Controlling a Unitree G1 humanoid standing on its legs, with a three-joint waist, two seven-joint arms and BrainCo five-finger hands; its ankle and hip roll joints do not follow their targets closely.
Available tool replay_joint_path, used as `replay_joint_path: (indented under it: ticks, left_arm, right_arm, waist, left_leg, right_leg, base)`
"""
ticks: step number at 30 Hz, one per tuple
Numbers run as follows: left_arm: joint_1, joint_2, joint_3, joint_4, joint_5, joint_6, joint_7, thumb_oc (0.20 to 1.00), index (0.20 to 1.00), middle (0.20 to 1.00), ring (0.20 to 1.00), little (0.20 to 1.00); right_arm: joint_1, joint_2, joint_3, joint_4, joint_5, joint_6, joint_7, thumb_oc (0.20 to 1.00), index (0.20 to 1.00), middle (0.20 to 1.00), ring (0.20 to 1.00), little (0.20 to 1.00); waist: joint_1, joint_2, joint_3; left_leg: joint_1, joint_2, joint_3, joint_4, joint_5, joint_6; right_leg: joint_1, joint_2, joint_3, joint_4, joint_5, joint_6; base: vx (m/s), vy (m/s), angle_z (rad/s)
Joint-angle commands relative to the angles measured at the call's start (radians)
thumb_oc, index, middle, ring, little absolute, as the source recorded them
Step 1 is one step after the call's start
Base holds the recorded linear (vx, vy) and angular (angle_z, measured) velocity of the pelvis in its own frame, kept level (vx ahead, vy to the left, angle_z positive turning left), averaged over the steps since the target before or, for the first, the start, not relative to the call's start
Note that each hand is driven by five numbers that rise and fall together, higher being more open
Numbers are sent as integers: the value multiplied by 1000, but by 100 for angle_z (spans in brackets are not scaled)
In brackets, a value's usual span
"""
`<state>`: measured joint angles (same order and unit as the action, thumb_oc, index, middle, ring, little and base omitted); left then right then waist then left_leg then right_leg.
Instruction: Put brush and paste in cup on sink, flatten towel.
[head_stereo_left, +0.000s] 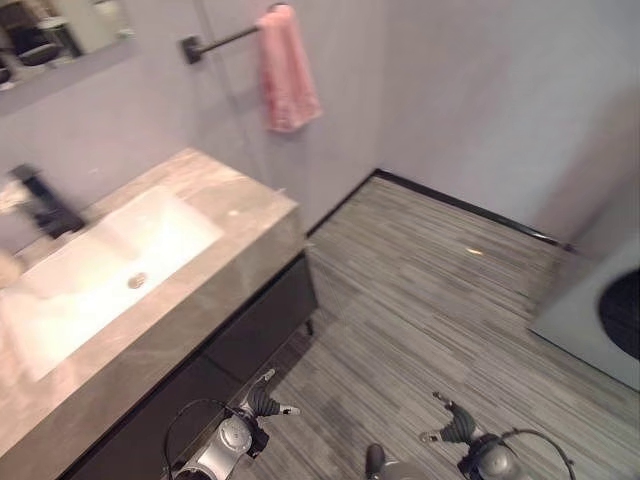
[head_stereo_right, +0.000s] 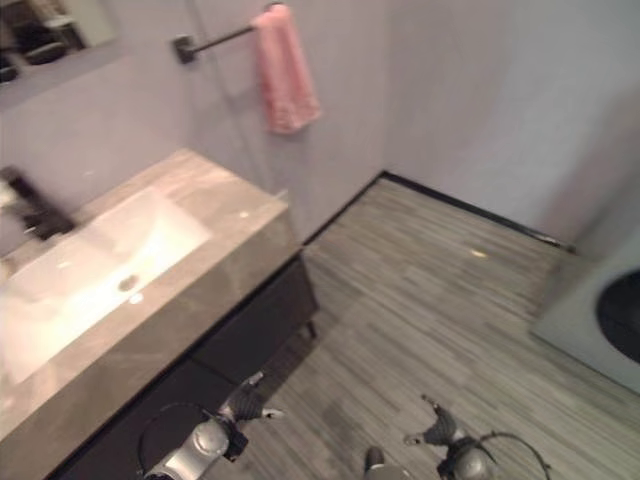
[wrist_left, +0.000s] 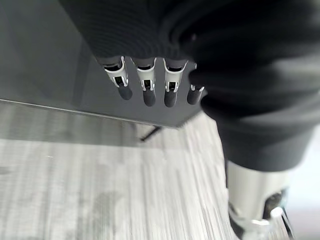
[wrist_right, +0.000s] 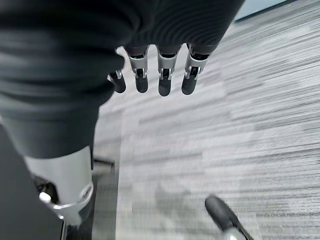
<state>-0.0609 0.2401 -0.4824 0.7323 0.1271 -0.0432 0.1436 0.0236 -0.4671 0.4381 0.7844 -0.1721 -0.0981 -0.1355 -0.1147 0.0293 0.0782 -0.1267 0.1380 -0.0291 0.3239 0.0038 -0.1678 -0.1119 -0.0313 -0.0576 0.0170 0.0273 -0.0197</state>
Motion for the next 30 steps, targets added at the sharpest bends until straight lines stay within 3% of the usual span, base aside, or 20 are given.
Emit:
replay_joint_path:
  ticks: [1, 2, 3, 4, 5, 7, 10, 14, 16, 17, 18, 19, 20, 22, 23, 25, 30]
  left_arm:
    - [-84, 29, -11, -1, -13, -42, 47, 1000, 1000, 1000, 1000, 1000]
    - [-97, 31, -20, 1, -16, -39, 50, 1000, 1000, 1000, 1000, 1000]
    - [-98, 31, -20, 2, -16, -39, 50, 1000, 1000, 1000, 1000, 1000]
    - [-108, 31, -25, 10, -12, -36, 52, 1000, 1000, 1000, 1000, 1000]
    - [-111, 37, -23, 4, -16, -34, 53, 1000, 1000, 1000, 1000, 1000]
    - [-99, 54, -13, -5, -11, -37, 43, 1000, 1000, 1000, 1000, 1000]
    - [-102, 61, -18, 6, 3, -46, 43, 1000, 1000, 1000, 1000, 1000]
    - [-100, 93, -18, -28, 18, -57, 27, 1000, 1000, 1000, 1000, 1000]
    - [-95, 101, -9, -32, 21, -59, 26, 1000, 1000, 1000, 1000, 1000]
    - [-84, 103, 4, -31, 20, -59, 29, 1000, 1000, 1000, 1000, 1000]
    - [-70, 106, 22, -24, 15, -55, 31, 1000, 1000, 1000, 1000, 1000]
    - [-69, 106, 22, -24, 15, -55, 31, 1000, 1000, 1000, 1000, 1000]
    - [-50, 105, 40, -23, 10, -52, 31, 1000, 1000, 1000, 1000, 1000]
    - [-44, 104, 43, -19, 13, -50, 29, 1000, 1000, 1000, 1000, 1000]
    - [-39, 107, 37, -8, 25, -47, 24, 1000, 1000, 1000, 1000, 1000]
    - [-31, 106, 30, -7, 31, -44, 23, 1000, 1000, 1000, 1000, 1000]
    - [-36, 82, 13, 0, 34, -44, 22, 1000, 1000, 1000, 1000, 1000]
  right_arm:
    - [1, 14, 4, 34, 2, -21, -27, 1000, 1000, 1000, 1000, 1000]
    - [-17, 11, 14, 48, -11, -20, -29, 1000, 1000, 1000, 1000, 1000]
    - [-18, 12, 13, 48, -11, -20, -29, 1000, 1000, 1000, 1000, 1000]
    - [-27, 14, 12, 58, -8, -21, -31, 1000, 1000, 1000, 1000, 1000]
    - [-25, 5, 8, 45, -9, -23, -24, 1000, 1000, 1000, 1000, 1000]
    - [-11, 0, -14, 18, -1, -26, -12, 1000, 1000, 1000, 1000, 1000]
    - [-21, 20, -29, 45, 14, -31, -22, 1000, 1000, 1000, 1000, 1000]
    - [-45, 28, 6, 26, -64, -26, -9, 1000, 1000, 1000, 1000, 1000]
    - [-61, 32, 21, 25, -95, -24, -7, 1000, 1000, 1000, 1000, 1000]
    - [-79, 49, 31, 44, -109, -19, -4, 1000, 1000, 1000, 1000, 1000]
    - [-91, 62, 40, 42, -122, -18, -2, 1000, 1000, 1000, 1000, 1000]
    - [-91, 62, 41, 42, -122, -18, -1, 1000, 1000, 1000, 1000, 1000]
    - [-91, 70, 52, 40, -137, -18, 2, 1000, 1000, 1000, 1000, 1000]
    - [-87, 70, 54, 38, -140, -20, 6, 1000, 1000, 1000, 1000, 1000]
    - [-75, 68, 56, 32, -139, -25, 7, 1000, 1000, 1000, 1000, 1000]
    - [-61, 64, 51, 12, -126, -29, 1, 1000, 1000, 1000, 1000, 1000]
    - [-29, 71, 40, 39, -74, -34, -12, 1000, 1000, 1000, 1000, 1000]
  waist:
    - [36, -17, 39]
    - [52, -13, 37]
    - [52, -14, 37]
    - [59, -7, 35]
    - [54, -1, 34]
    - [47, 2, 32]
    - [38, 12, 28]
    - [52, 3, 28]
    - [63, -3, 26]
    - [88, -11, 29]
    - [117, -20, 29]
    - [114, -19, 29]
    - [126, -25, 29]
    - [122, -30, 26]
    - [114, -41, 25]
    - [107, -53, 24]
    - [101, -63, 24]
  left_leg:
    - [-56, -90, -1, -93, -5, 118]
    - [-70, -139, -120, -139, -19, 118]
    - [-70, -140, -120, -144, -13, 118]
    - [-80, -157, -187, -161, 0, 114]
    - [-74, -163, -208, -153, -11, 114]
    - [-45, -158, -161, -125, -53, 124]
    - [-5, -186, -117, -132, -91, 160]
    - [20, -202, -39, -120, -130, 195]
    - [27, -204, -2, -122, -144, 205]
    - [42, -194, 50, -142, -149, 209]
    - [55, -174, 104, -176, -140, 204]
    - [58, -174, 101, -180, -138, 203]
    - [69, -161, 129, -213, -125, 204]
    - [74, -162, 127, -230, -115, 204]
    - [81, -166, 123, -245, -102, 210]
    - [79, -172, 123, -240, -99, 213]
    - [90, -176, 115, -242, -95, 199]
  right_leg:
    - [63, -25, 71, 13, -75, 88]
    - [65, -26, 121, 14, -79, 100]
    - [63, -27, 121, 13, -75, 100]
    - [67, -24, 156, 18, -77, 108]
    - [65, -29, 175, 38, -80, 116]
    - [71, -39, 212, 60, -93, 126]
    - [62, -54, 249, 108, -93, 145]
    - [31, -76, 284, 132, -67, 177]
    - [15, -97, 264, 121, -41, 197]
    - [-6, -134, 194, 102, 7, 213]
    - [-34, -190, 32, 90, 61, 216]
    - [-29, -190, 27, 85, 63, 216]
    - [-40, -200, -82, 95, 79, 215]
    - [-42, -183, -92, 101, 69, 214]
    - [-49, -128, -85, 125, 42, 202]
    - [-44, -72, -87, 132, 8, 177]
    - [-13, -23, -30, 65, -11, 140]
  base:
    - [215, 154, -129]
    - [178, 143, -104]
    - [183, 164, -83]
    - [145, 136, -64]
    - [179, 192, -124]
    - [154, 229, -143]
    - [124, 321, -56]
    - [55, 240, -74]
    - [1, 197, -54]
    - [-85, 157, -146]
    - [-88, 113, -154]
    - [-125, 87, -130]
    - [-61, 51, -84]
    - [-52, 65, -81]
    - [-29, 62, -21]
    - [-23, 19, 4]
    - [3, -62, 11]
